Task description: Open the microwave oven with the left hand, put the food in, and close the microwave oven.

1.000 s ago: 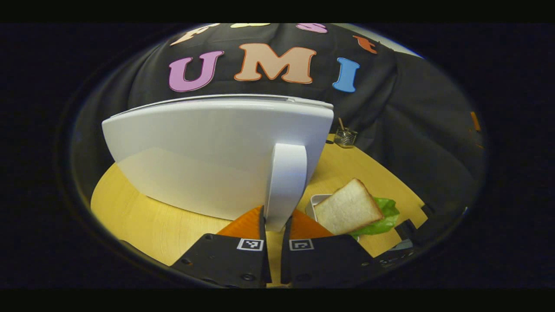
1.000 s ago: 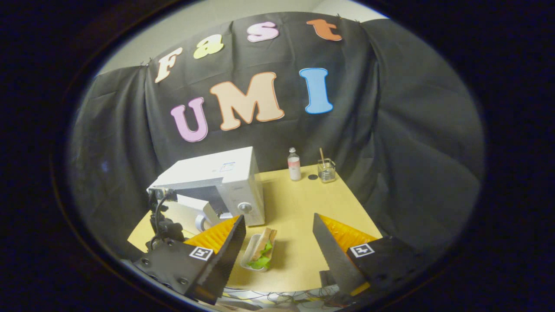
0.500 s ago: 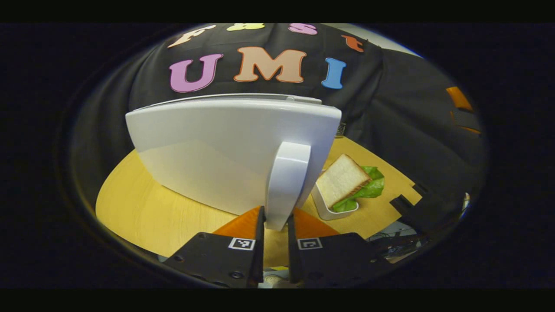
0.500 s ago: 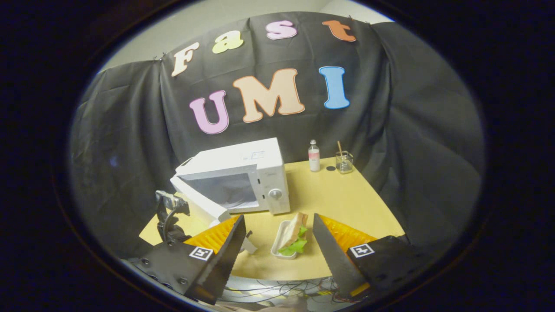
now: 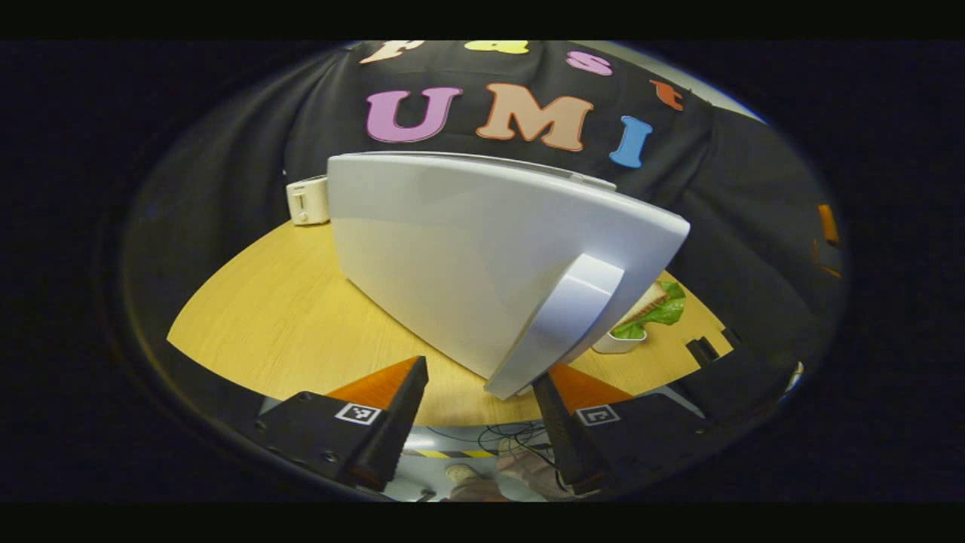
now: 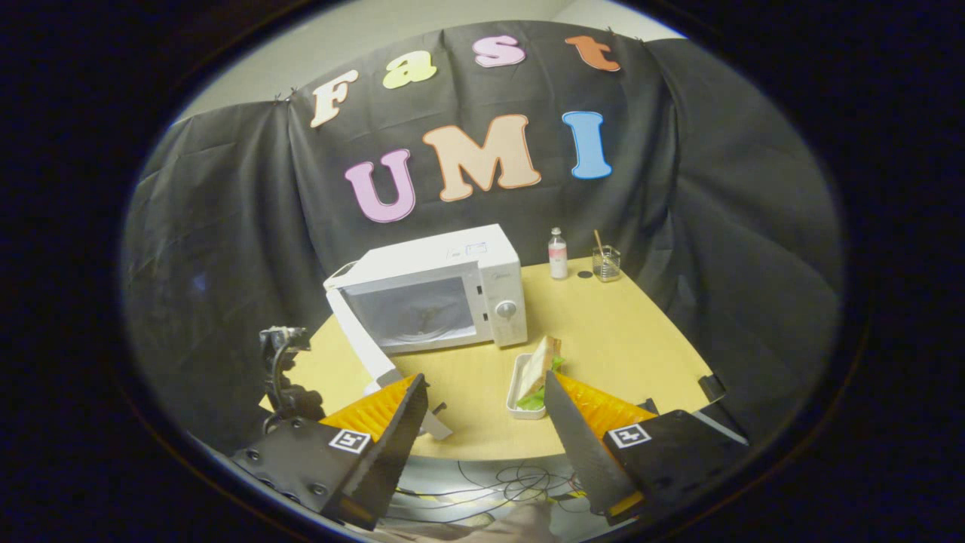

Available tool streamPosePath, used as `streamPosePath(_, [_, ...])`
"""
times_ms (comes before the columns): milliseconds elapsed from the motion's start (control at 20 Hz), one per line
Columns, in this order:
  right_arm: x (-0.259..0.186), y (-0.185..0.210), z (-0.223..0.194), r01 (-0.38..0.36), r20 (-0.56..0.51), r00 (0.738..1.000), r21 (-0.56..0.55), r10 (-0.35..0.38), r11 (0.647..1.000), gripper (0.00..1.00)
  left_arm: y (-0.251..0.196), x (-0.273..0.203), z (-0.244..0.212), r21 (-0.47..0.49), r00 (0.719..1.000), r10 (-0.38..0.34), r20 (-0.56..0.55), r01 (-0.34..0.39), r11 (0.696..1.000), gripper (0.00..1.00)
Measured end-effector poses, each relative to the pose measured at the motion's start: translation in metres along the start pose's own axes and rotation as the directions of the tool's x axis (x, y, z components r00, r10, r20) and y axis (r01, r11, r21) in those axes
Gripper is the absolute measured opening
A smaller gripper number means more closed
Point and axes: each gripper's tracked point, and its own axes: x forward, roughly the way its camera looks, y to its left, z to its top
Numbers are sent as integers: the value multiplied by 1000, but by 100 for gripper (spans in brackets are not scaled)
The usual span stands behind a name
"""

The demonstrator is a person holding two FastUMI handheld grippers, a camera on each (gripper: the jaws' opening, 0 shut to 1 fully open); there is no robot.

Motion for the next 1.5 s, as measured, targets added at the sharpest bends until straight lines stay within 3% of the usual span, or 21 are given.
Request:
streamPosePath(150, [-5, 3, -2, 9, 4, 1000, -11, -8, 1000, 98, 25, -18, -3, -42, 999, 51, 14, -51, 998, 89])
streamPosePath(200, [-6, 3, -3, 12, 6, 1000, -15, -12, 1000, 91, 33, -25, -6, -47, 998, 63, 12, -62, 997, 94])
streamPosePath(250, [-6, 3, -3, 15, 7, 1000, -19, -15, 1000, 91, 42, -33, -8, -54, 997, 75, 11, -74, 996, 95])
streamPosePath(350, [-7, 3, -3, 20, 8, 1000, -27, -20, 999, 91, 59, -48, -8, -71, 995, 99, 17, -98, 993, 96])
streamPosePath(400, [-9, 4, -3, 22, 10, 1000, -31, -22, 999, 91, 69, -56, -7, -83, 993, 112, 23, -110, 990, 90])
streamPosePath(450, [-10, 4, -1, 24, 12, 1000, -35, -23, 999, 91, 78, -64, -6, -100, 992, 120, 32, -116, 988, 95])
streamPosePath(750, [-14, 13, -4, 17, 10, 1000, -56, -16, 998, 91, 141, -108, -6, -184, 976, 209, 58, -196, 963, 95])
streamPosePath(800, [-15, 14, -6, 15, 7, 1000, -58, -15, 998, 98, 153, -116, -4, -200, 971, 231, 67, -214, 956, 95])
streamPosePath(850, [-15, 16, -9, 15, 1, 1000, -60, -15, 998, 98, 164, -122, -1, -217, 964, 253, 77, -232, 948, 95])
streamPosePath(1150, [-4, 9, -22, 36, -45, 998, -25, -37, 999, 98, 217, -169, 30, -259, 900, 402, 168, -353, 899, 95])
streamPosePath(1300, [10, -3, -26, 58, -93, 994, -4, -58, 998, 98, 228, -189, 49, -270, 859, 460, 226, -399, 876, 94])
streamPosePath(1350, [18, -8, -26, 67, -117, 991, 4, -66, 998, 98, 230, -193, 56, -270, 845, 478, 241, -415, 869, 99])
streamPosePath(1400, [25, -16, -27, 82, -140, 987, 10, -80, 997, 98, 232, -197, 62, -269, 830, 497, 255, -433, 860, 94])
streamPosePath(1500, [43, -29, -19, 105, -158, 982, 19, -101, 994, 98, 240, -203, 75, -275, 792, 547, 273, -480, 833, 94])
